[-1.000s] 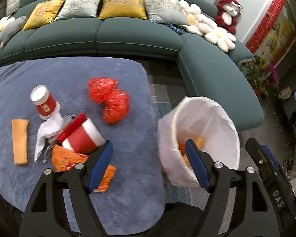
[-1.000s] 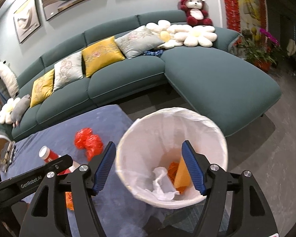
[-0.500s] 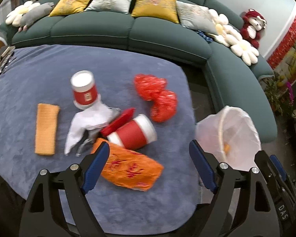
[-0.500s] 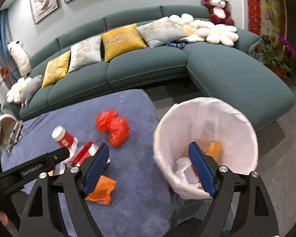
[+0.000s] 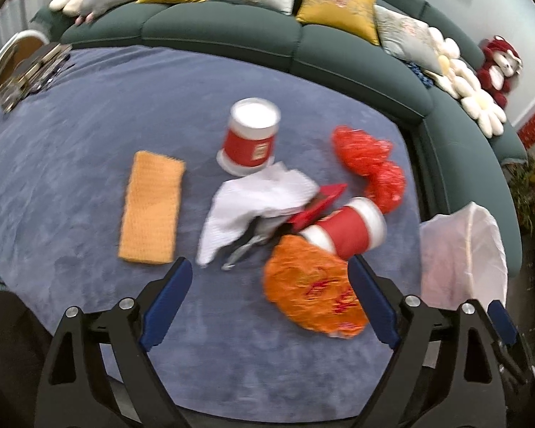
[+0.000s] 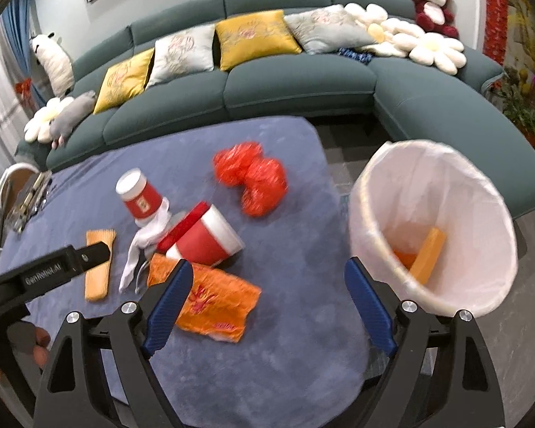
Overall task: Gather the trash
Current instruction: 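Move both tools back over the table toward the foam net and orange bag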
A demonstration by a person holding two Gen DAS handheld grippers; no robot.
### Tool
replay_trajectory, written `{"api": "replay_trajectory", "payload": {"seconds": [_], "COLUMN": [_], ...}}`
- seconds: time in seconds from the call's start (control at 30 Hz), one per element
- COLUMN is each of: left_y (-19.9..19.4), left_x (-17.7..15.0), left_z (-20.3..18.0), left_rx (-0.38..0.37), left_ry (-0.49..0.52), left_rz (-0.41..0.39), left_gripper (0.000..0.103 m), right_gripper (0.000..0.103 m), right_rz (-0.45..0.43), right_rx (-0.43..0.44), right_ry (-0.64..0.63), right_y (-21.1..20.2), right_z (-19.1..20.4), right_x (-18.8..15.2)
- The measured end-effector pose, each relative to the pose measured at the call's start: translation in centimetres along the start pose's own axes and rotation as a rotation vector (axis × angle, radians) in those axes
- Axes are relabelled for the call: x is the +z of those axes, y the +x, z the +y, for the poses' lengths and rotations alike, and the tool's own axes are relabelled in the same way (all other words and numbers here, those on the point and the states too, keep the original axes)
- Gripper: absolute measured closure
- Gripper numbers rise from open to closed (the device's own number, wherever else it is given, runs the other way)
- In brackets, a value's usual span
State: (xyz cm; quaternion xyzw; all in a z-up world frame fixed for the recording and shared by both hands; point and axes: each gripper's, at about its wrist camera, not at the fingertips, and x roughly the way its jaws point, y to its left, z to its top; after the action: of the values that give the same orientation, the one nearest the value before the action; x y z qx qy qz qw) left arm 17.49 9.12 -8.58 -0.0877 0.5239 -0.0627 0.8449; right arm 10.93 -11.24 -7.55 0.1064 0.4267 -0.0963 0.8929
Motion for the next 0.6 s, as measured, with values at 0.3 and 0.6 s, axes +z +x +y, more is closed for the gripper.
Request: {"api": "replay_trajectory", "payload": {"seconds": [0.3,0.6], "left_y": [2.2,5.1], "left_x": [-0.4,-0.4], "left_z": [6.0,10.0], "left_rx": [0.066,0.104], "left_ry": [-0.069,-0.113], "left_rz": [0.053,0.105], "left_gripper": [0.013,0.013], "right_gripper": [0.020,0.019], "right_rz": [0.094,0.179], "right_rx": [0.006,-0.009], "right_ry": [-0.033,-0.045], "right_y": [3.4,7.3], "right_z": [3.1,5.0], "right_x": [-2.3,-3.3]}}
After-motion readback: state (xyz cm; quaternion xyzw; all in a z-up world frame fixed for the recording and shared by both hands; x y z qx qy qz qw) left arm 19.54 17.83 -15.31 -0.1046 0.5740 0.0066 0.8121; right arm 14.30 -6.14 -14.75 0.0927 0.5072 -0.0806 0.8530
